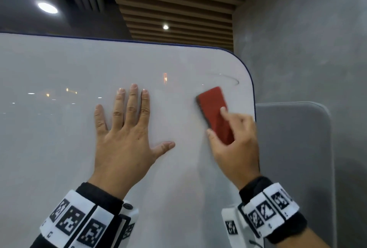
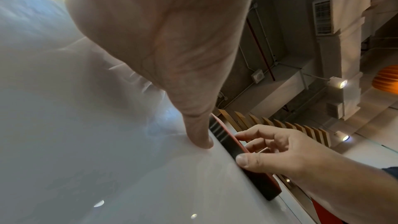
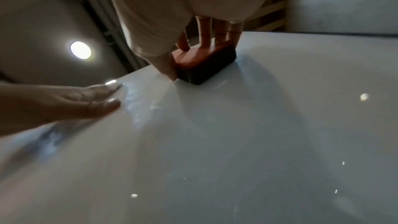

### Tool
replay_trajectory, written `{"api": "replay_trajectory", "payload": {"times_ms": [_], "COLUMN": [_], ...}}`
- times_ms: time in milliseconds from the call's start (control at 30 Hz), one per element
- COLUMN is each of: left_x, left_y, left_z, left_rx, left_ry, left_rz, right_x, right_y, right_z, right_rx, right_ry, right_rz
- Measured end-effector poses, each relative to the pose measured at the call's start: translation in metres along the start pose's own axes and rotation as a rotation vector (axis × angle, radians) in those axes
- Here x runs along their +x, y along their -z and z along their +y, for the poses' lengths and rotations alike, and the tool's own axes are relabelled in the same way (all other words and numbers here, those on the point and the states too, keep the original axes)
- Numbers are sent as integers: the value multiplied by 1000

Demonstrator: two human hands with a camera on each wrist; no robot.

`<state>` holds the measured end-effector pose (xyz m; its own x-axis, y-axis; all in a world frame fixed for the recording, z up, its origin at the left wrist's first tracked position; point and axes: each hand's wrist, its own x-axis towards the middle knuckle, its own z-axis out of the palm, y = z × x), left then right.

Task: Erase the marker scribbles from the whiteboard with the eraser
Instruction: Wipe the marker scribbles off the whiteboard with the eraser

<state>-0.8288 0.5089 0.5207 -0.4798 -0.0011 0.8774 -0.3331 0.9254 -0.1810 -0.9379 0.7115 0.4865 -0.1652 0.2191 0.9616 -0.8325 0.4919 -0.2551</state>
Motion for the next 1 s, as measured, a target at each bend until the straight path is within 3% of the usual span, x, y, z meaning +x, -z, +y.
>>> {"api": "replay_trajectory", "payload": {"times_ms": [67,167,233,433,600,767,900,1000], "left_x": [-1,-2,-1,-3,-3,-3,-4,-6], "left_y": [-1,-1,-1,1,1,0,0,0], "left_z": [-1,-1,-1,-1,-2,-3,-6,-7], "left_rx": [-4,4,9,-8,7,-3,-7,-16], "left_ry": [-5,-14,-14,-18,-19,-19,-37,-36], "left_rz": [5,6,2,-2,-16,-20,-6,6], "right_x": [-6,22,35,19,52,36,71,58], "right_y": [4,10,7,2,3,-7,0,-17], "right_z": [5,25,20,-2,6,-12,2,-32], "right_rx": [-29,-11,-19,-113,-85,-84,-91,-40], "right_ry": [93,-121,-215,-38,-300,-17,-297,-162], "right_rz": [-68,78,72,-127,-4,-108,-7,-38]}}
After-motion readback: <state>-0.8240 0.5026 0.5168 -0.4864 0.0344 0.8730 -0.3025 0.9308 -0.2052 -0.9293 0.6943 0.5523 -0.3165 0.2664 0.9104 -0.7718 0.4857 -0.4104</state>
